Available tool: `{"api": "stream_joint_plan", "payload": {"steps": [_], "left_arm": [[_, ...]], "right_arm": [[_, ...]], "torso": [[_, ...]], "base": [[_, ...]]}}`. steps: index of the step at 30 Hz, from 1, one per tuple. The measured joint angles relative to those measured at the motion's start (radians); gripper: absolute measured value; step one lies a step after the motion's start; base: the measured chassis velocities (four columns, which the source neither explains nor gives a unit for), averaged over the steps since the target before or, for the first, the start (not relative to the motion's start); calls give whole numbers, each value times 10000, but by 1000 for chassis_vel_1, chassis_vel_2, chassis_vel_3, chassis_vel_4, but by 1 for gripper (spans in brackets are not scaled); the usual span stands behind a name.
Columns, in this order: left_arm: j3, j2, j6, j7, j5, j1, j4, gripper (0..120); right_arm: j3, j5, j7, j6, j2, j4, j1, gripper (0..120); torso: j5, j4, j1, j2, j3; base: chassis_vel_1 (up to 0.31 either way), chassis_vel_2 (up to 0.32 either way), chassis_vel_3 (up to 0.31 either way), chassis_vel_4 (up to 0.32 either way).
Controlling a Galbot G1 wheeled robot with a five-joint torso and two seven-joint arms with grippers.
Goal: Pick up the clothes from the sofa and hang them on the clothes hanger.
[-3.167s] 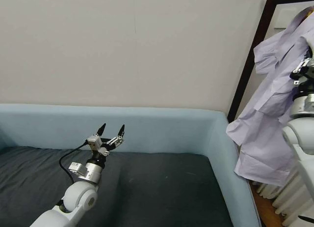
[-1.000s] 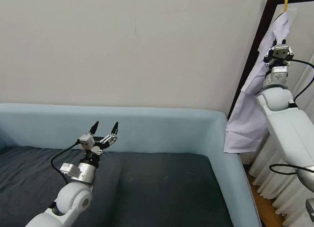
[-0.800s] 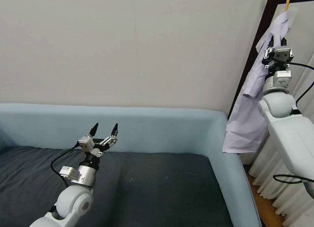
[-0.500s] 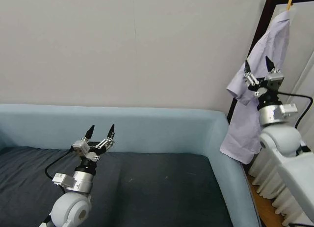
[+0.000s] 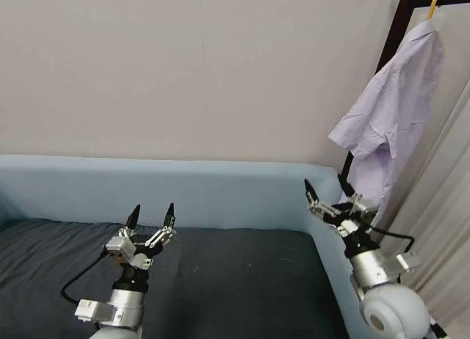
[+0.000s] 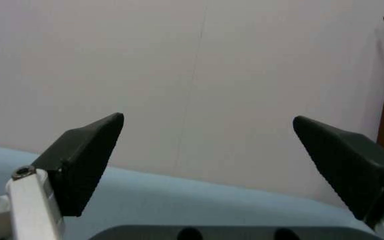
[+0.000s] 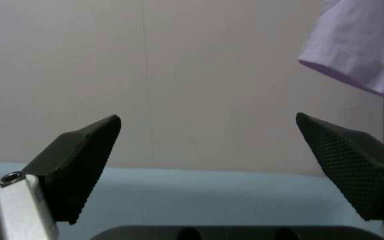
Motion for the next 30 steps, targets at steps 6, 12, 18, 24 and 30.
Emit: {"api": "stream_joint_plan", "payload": {"steps": [6, 12, 18, 24, 30], "left_arm": [[735, -852, 456, -578, 1485, 1022, -252, 100], [1092, -1182, 391, -708, 2283, 1952, -454, 100], [1107, -1194, 366, -646, 2382, 2127, -546, 100], [1108, -1182, 363, -638, 2365, 2106, -546, 100], [1105, -1167, 357, -632, 2330, 2080, -546, 100]], "right_arm": [[503, -2199, 869, -323, 1477, 922, -2035, 100], [607, -3790, 1372, -254, 2870, 1622, -3773, 100], [619, -4032, 1446, -224, 3026, 1668, -3939, 100], [612, -4022, 1446, -222, 3003, 1660, -3899, 100], [602, -3987, 1446, -216, 2976, 1629, -3854, 100]], "torso": [[0, 2, 0, 1, -1], [1, -1, -1, 0, -1], [1, 3, 1, -1, 1], [1, 3, 1, -1, 1], [1, 3, 2, -1, 2]], "base": [[0, 0, 0, 0], [0, 0, 0, 0], [0, 0, 0, 0], [0, 0, 0, 0], [0, 0, 0, 0]]}}
